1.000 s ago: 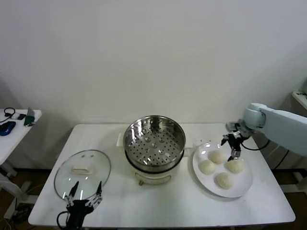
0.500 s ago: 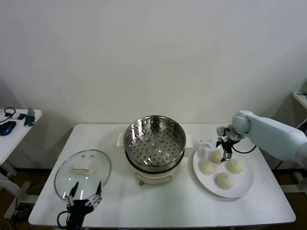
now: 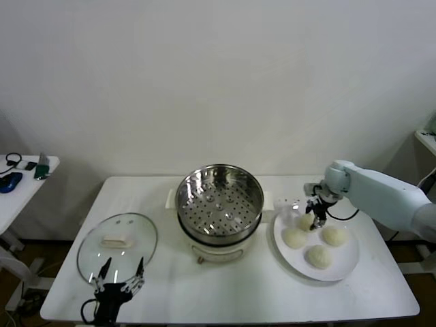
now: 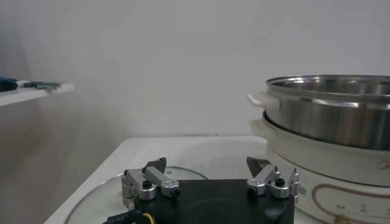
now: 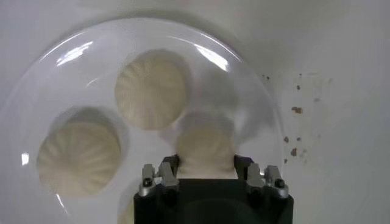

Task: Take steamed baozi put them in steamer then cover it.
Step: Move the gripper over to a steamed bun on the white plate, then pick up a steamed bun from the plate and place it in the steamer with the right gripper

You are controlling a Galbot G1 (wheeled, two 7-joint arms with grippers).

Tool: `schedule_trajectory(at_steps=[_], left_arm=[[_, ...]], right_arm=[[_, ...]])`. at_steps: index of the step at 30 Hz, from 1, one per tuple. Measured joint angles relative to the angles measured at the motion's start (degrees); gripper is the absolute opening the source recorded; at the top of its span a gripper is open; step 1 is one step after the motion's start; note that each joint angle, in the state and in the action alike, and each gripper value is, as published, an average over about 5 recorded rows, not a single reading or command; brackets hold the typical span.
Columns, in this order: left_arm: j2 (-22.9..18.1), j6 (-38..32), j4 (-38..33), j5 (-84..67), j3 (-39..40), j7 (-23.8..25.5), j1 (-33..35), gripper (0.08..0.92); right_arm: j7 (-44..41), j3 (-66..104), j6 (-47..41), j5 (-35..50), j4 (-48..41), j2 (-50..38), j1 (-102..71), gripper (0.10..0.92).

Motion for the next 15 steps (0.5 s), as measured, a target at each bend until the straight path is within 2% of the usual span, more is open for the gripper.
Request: schedule_trajectory(at_steps=[7,15], left_arm=[[0.06,0.15,-0.64,0.09,-0.02,-0.08,-0.06,0.823],[0.47,0.15,-1.04,0.61,-0.06,-0.03,0.41,0.823]], right_arm=[[-1.92,-6.15,5.96,1.08,4.99,1.11,11.85,0.611],[-2.95,-10.27,16.16,3.12,12.31,6.34,27.58,0.595]])
